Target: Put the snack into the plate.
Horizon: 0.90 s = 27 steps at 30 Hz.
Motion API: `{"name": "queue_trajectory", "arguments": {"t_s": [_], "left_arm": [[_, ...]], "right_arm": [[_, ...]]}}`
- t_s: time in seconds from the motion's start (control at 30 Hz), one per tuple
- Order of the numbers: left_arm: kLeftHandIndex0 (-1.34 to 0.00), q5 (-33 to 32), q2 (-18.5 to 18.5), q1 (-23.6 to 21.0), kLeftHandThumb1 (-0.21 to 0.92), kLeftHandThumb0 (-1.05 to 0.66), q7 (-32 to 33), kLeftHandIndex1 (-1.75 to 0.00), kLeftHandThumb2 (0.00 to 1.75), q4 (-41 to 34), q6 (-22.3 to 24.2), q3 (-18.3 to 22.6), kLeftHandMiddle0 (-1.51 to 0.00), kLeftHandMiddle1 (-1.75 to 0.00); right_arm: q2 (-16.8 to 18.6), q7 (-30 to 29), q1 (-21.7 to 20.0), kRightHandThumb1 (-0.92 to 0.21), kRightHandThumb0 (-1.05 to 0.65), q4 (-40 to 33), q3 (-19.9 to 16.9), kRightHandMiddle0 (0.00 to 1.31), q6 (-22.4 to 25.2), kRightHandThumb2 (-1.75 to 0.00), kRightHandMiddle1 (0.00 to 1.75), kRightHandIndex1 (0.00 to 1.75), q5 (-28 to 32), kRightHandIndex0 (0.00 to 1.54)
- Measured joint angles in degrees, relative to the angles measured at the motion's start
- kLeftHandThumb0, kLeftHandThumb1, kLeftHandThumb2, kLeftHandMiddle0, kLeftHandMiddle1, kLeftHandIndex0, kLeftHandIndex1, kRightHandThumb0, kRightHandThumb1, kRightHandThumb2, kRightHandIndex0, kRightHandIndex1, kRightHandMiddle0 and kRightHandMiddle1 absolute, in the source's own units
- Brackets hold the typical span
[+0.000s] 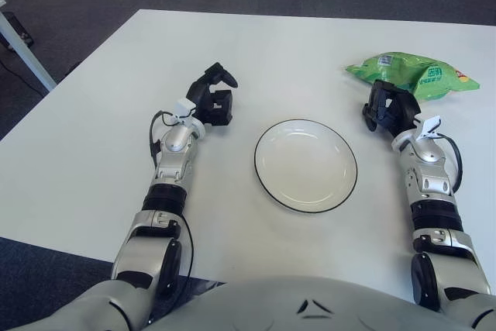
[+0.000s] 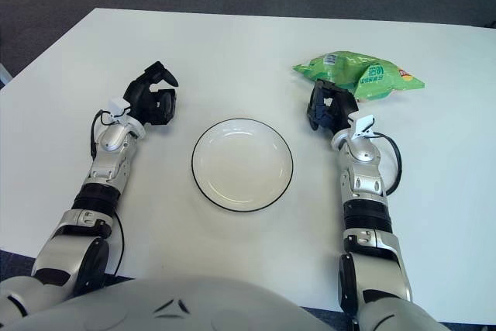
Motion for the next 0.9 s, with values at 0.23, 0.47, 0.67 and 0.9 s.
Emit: {"name": "queue_trajectory", "arguments": {"t_s": [0.23,0.47,0.67,0.9], "left_arm": [[-0.55,-0.17,0.03,-0.08,0.39,-0.45,-0.02,-1.75,1.22,0.23,0.29,0.36,-1.26,-1.75],[-0.55,-0.17,0.02,-0.20,0.40,-0.45,-0.01,-1.75,1.21,0.59,0.46,0.53,-1.26,-1.75],[-0.54,-0.16,0.03,-0.28,0.41,-0.45,-0.03,-1.75,1.20,0.79,0.46,0.53,-1.25,-1.75],[-0.54,-0.09,-0.01,-0.47,0.41,-0.45,-0.03,-1.75,1.20,1.13,0.39,0.43,-1.26,-1.75]], "right_arm": [[0.03,-2.12,-0.15,-0.67,-0.44,0.56,0.12,1.02,-1.90,-1.00,1.75,1.75,-0.43,1.33],[-0.01,-4.28,-0.61,-0.62,-0.44,1.63,0.59,0.95,-3.91,-1.02,1.75,1.75,-2.26,1.28],[-0.23,-5.56,-0.86,-0.60,-0.44,2.46,1.55,0.94,-5.71,-1.02,1.75,1.75,-4.09,1.27],[-0.67,-6.53,-0.84,-0.59,-0.45,2.65,2.48,0.94,-7.18,-1.02,1.75,1.75,-6.24,1.26]]}}
